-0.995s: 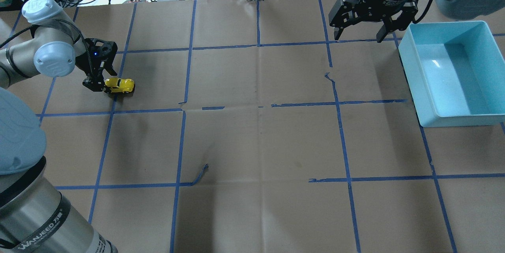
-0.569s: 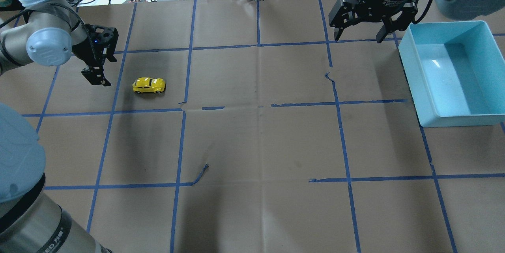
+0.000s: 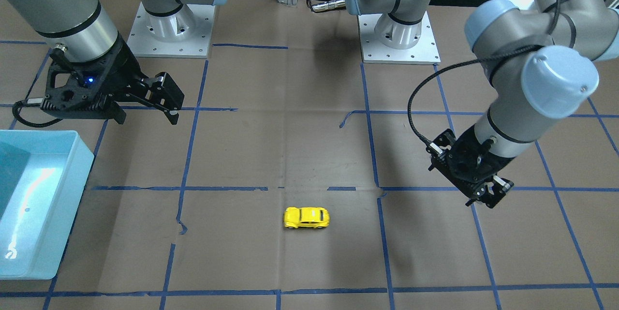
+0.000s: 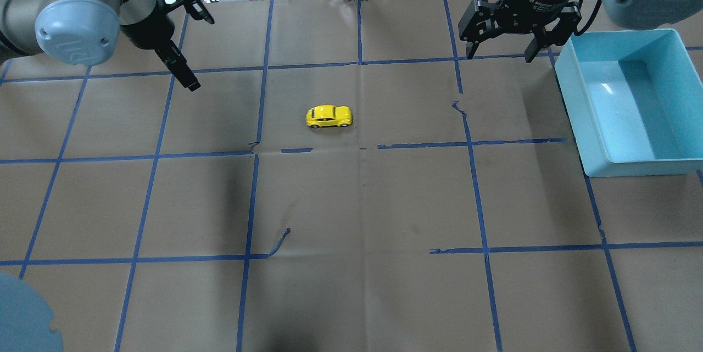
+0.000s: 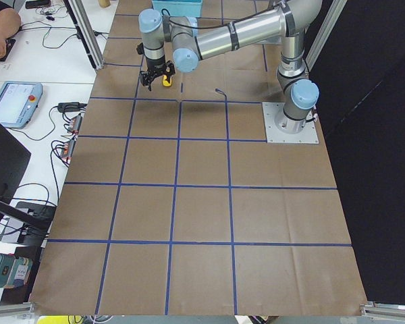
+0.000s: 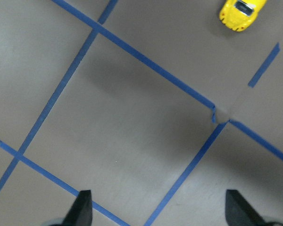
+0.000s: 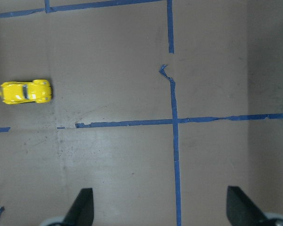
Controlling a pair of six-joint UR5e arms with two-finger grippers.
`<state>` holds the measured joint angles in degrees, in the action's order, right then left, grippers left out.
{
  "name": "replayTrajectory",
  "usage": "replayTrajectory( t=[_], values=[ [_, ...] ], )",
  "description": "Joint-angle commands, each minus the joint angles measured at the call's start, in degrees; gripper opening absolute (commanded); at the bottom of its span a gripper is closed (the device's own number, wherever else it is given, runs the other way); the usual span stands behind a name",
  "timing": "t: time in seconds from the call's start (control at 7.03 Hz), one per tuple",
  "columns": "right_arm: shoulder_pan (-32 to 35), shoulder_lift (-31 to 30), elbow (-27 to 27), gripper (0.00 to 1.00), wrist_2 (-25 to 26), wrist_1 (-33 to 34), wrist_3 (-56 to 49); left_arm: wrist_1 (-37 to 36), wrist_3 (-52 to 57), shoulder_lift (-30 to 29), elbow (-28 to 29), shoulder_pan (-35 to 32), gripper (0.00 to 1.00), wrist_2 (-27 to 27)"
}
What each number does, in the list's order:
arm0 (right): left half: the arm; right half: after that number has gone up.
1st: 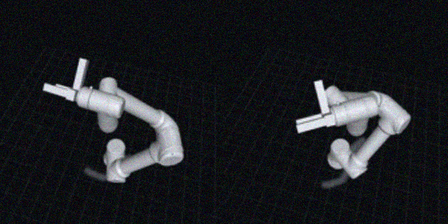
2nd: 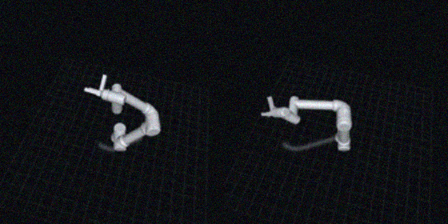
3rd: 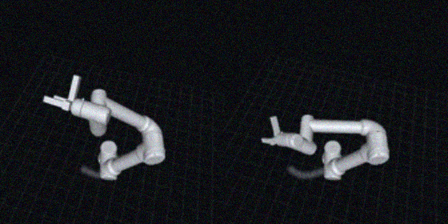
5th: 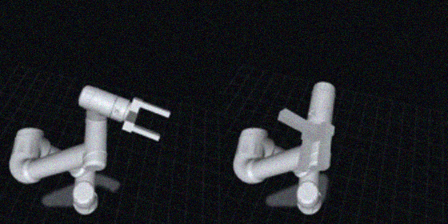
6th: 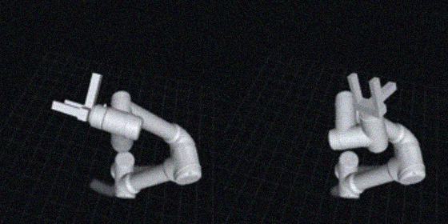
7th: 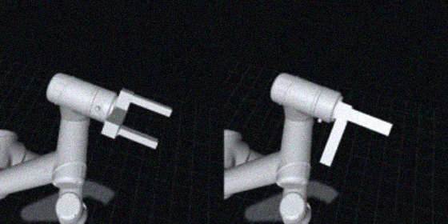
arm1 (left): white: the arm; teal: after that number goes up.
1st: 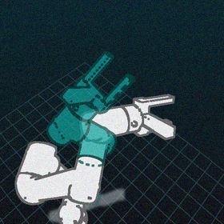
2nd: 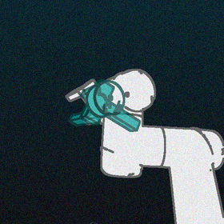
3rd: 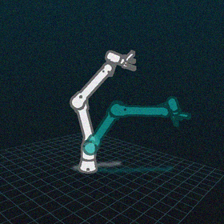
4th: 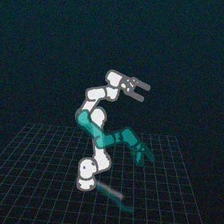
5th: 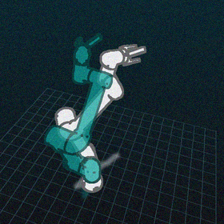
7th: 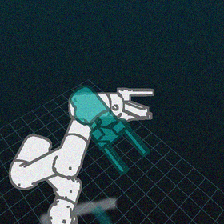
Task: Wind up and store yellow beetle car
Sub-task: 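Raise the left arm away while the right arm moves toward the car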
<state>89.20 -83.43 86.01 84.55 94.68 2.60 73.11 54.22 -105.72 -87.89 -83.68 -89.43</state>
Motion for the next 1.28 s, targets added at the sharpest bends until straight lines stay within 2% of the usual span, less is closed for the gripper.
replayTrajectory(
  t=[0.0,0.14,0.28,0.43,0.85,1.0,1.14],
  values=[
    [-0.25,0.02,0.04,1.0,-0.08,0.07,-0.22,5.6,-22.07,6.46,1.65,-3.41,0.99,0.04],
    [-0.25,0.02,0.04,1.0,0.0,0.07,-0.4,11.03,-26.23,8.06,3.84,-3.42,0.99,-0.13],
    [-0.25,0.02,0.04,1.0,0.18,0.07,-0.49,13.35,-30.1,7.99,4.56,-3.42,0.99,-0.05],
    [-0.25,0.02,0.04,1.0,0.27,0.07,-0.4,13.63,-35.01,8.25,4.91,-3.42,0.99,0.3],
    [-1.21,0.46,0.47,1.0,-0.26,-0.02,-0.75,15.65,-36.46,9.65,4.92,-3.33,0.99,0.48],
    [-1.31,1.68,0.48,1.0,0.09,-0.02,-3.97,15.65,-36.55,9.66,4.92,-3.33,0.99,0.57],
    [-1.22,2.83,0.56,1.0,0.27,1.55,-12.01,15.65,-38.47,9.74,4.83,-3.33,0.99,0.57]
  ],
)
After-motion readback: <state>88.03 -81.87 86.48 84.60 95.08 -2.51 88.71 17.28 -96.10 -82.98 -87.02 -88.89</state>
